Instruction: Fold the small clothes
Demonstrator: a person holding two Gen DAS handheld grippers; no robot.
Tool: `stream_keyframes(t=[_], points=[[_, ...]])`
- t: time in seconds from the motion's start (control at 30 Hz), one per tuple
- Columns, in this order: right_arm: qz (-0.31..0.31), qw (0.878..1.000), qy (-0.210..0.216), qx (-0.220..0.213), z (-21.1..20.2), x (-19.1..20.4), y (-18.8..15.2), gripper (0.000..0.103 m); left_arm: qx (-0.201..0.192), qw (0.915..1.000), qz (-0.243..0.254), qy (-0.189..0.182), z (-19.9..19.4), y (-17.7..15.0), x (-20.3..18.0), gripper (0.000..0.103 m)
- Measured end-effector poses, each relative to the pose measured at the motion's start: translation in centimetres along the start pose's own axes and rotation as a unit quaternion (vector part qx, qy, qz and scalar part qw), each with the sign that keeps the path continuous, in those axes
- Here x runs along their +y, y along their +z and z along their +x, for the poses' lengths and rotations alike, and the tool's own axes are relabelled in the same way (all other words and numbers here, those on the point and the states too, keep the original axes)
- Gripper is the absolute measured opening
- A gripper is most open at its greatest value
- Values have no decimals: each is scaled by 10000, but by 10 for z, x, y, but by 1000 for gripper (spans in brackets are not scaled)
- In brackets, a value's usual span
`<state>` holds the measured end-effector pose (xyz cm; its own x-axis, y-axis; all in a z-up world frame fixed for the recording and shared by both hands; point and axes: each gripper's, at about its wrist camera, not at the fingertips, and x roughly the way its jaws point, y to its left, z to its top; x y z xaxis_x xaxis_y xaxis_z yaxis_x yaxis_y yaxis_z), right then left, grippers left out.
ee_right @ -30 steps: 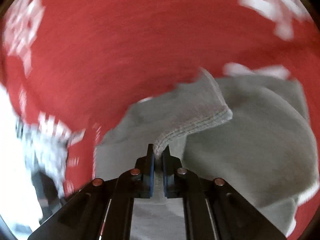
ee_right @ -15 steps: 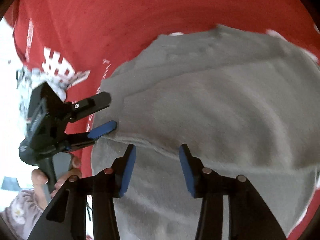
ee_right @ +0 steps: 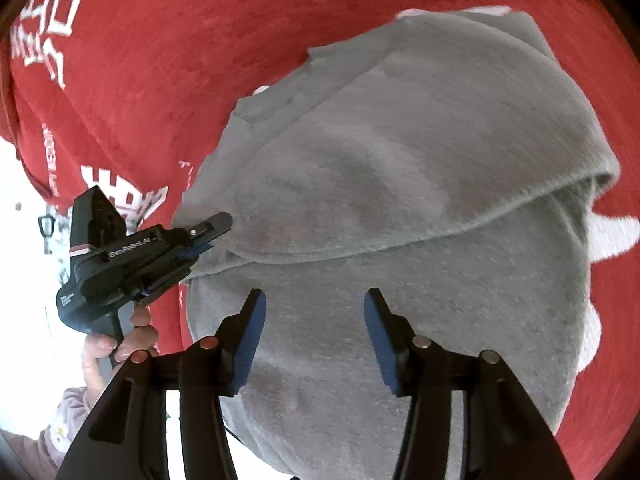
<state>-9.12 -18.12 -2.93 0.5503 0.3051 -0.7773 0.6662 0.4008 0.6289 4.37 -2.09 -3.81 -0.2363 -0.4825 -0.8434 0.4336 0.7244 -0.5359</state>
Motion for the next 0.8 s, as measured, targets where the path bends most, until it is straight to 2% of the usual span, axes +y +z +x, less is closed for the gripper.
stream_keyframes(t=[0.13, 0.23, 0.33, 0.4, 0.47, 0.5, 0.53, 0.6, 0.7, 0.8], points=[[368, 9987, 197, -284, -14, -19, 5, 59, -544, 9973, 397, -289, -42, 16, -23, 7], [843, 9937, 362, -638, -24, -41, 14, 64, -723, 9953, 554, -315, -64, 30, -30, 7], [1493, 9820, 491, -1047, -32, -67, 23, 64, -826, 9944, 616, -221, -73, 41, -34, 7], [1981, 9695, 576, -1324, -40, -87, 30, 64, -875, 9941, 627, -124, -79, 46, -33, 7], [2342, 9572, 801, -1499, -49, -102, 34, 55, -905, 9940, 598, -121, -81, 46, -31, 7], [2349, 9564, 772, -1552, -53, -103, 35, 26, -899, 9942, 589, -97, -82, 43, -27, 7], [2205, 9606, 591, -1588, -59, -102, 37, 14, -857, 9946, 588, -71, -80, 39, -23, 7], [1851, 9698, 319, -1557, -65, -97, 37, 12, -699, 9959, 574, -12, -69, 28, -15, 7], [1488, 9781, -199, -1440, -65, -101, 35, 11, -331, 9974, 545, 322, -38, 10, 6, 7], [1370, 9832, -333, -1164, -54, -113, 32, 11, -56, 9973, 379, 628, -12, -6, 28, 7]])
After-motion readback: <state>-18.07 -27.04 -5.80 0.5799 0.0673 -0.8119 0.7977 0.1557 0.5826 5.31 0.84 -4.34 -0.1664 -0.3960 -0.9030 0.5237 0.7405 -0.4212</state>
